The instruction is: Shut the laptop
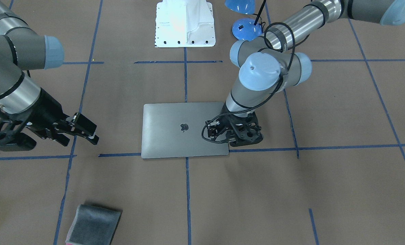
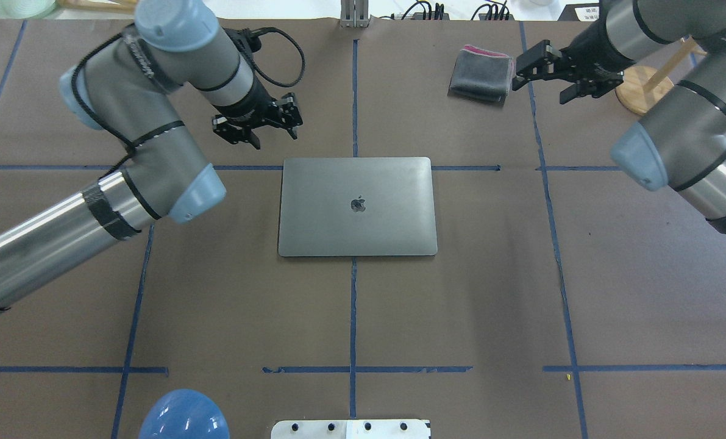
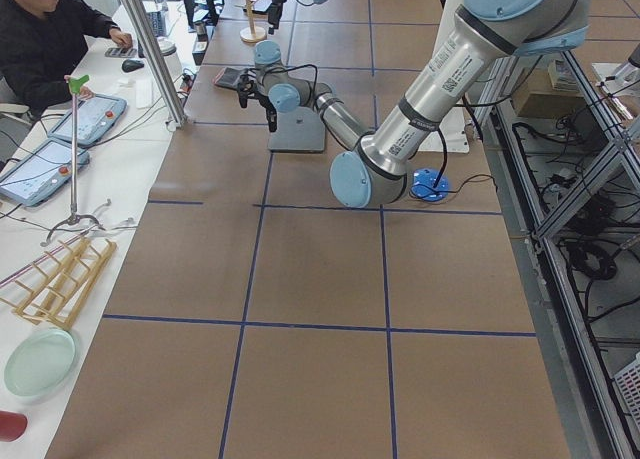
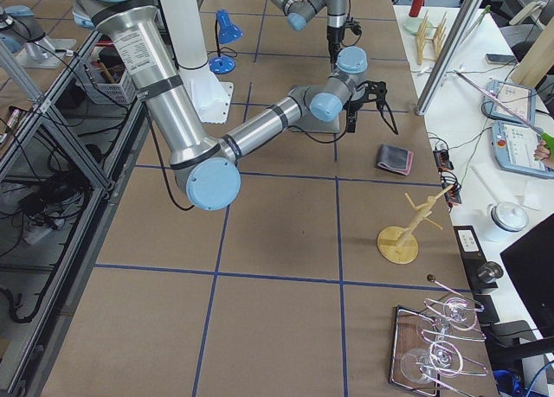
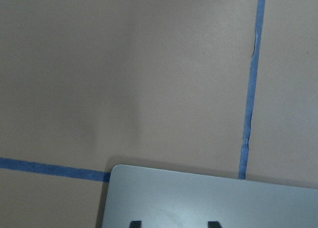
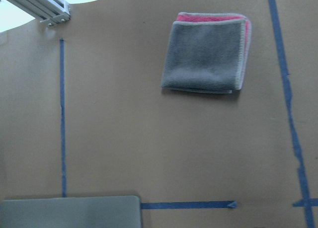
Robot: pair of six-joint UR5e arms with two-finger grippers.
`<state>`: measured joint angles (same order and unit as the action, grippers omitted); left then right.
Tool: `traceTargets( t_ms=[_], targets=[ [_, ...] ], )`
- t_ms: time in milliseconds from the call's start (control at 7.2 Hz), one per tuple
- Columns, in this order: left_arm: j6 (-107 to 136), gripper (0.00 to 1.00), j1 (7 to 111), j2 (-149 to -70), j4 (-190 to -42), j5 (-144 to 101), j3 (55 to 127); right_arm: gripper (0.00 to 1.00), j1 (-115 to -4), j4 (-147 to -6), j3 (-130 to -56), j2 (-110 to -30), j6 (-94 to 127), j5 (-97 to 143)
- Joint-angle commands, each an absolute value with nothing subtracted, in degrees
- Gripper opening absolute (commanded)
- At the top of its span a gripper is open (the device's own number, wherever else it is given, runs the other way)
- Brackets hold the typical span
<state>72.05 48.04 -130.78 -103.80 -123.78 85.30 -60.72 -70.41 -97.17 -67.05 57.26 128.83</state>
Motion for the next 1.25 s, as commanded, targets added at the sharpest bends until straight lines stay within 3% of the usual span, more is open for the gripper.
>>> traceTargets(
  t_ms=[0, 417, 556, 833, 1111],
  targets=[
    [61.06, 1.00, 56.22, -120.98, -96.90, -128.58, 96.63, 1.00, -64.49, -72.06, -102.20, -79.57, 39.38, 128.41],
    [32.35, 1.00, 66.14, -106.06, -87.45, -128.49, 105.19, 1.00, -75.79, -74.42, -102.31, -91.55, 13.74, 128.58],
    [24.95, 1.00, 70.44, -101.56, -87.45, -128.84, 105.29, 1.00, -80.81, -83.67, -103.35, -91.49, 2.83, 128.84],
    [13.06, 1.00, 78.97, -95.65, -87.54, -129.11, 103.28, 1.00, -89.17, -100.66, -103.80, -89.74, -14.00, 129.11],
    [4.34, 1.00, 87.41, -92.56, -87.71, -135.75, 94.63, 1.00, -92.97, -101.52, -103.36, -93.75, -13.89, 137.60]
  ],
)
